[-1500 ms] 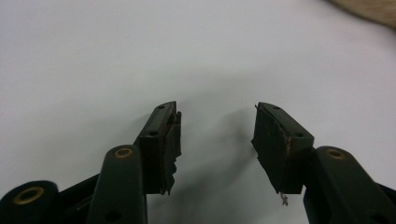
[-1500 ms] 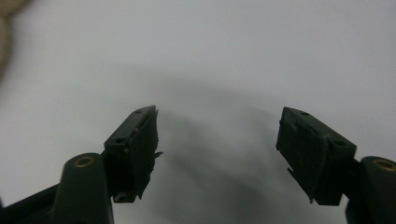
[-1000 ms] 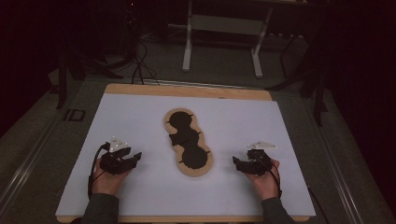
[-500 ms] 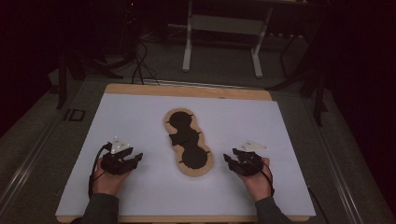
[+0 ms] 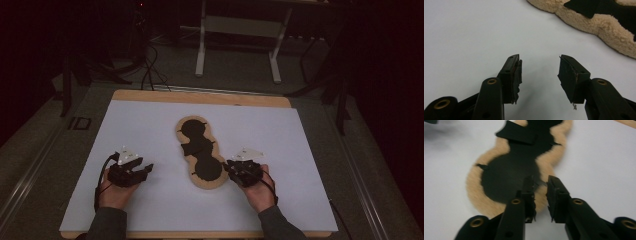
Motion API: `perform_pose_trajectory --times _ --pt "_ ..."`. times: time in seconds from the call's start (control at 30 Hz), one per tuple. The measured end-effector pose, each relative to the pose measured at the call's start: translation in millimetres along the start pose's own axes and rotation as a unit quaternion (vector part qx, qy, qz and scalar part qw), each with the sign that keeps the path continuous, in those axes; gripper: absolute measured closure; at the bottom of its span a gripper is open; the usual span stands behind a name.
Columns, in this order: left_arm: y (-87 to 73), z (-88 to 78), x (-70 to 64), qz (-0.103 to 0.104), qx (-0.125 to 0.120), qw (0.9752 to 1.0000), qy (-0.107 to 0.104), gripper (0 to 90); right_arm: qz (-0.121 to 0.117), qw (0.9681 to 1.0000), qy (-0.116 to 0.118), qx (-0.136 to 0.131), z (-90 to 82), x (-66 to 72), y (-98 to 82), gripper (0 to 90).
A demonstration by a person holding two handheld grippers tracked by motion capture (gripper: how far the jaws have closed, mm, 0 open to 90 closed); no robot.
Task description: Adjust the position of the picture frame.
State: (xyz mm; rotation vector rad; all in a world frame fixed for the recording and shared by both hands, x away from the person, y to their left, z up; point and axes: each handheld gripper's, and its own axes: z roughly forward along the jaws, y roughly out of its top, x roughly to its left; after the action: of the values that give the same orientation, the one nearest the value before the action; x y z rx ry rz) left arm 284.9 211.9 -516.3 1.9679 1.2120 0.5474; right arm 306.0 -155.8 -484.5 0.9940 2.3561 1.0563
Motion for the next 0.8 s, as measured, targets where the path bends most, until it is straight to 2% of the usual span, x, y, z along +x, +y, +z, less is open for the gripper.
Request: perform_pose_trajectory --times 0.23,0.6,0.8 --pt "0.3 -0.6 -0.3 -0.003 -0.004 1.0000 -0.001 51.9 -0.024 0.9993 0.025 0.010 21.8 18.9 9.2 89.6" --pt "0.7 0.0 -0.1 -0.006 -0.002 1.0000 -0.001 51.7 -0.016 0.9990 0.039 0.014 44.1 33.8 16.3 89.8" --pt "0.9 0.0 -0.4 -0.005 -0.002 1.0000 -0.001 51.7 -0.024 0.9987 0.042 0.019 56.1 43.6 22.9 89.9"
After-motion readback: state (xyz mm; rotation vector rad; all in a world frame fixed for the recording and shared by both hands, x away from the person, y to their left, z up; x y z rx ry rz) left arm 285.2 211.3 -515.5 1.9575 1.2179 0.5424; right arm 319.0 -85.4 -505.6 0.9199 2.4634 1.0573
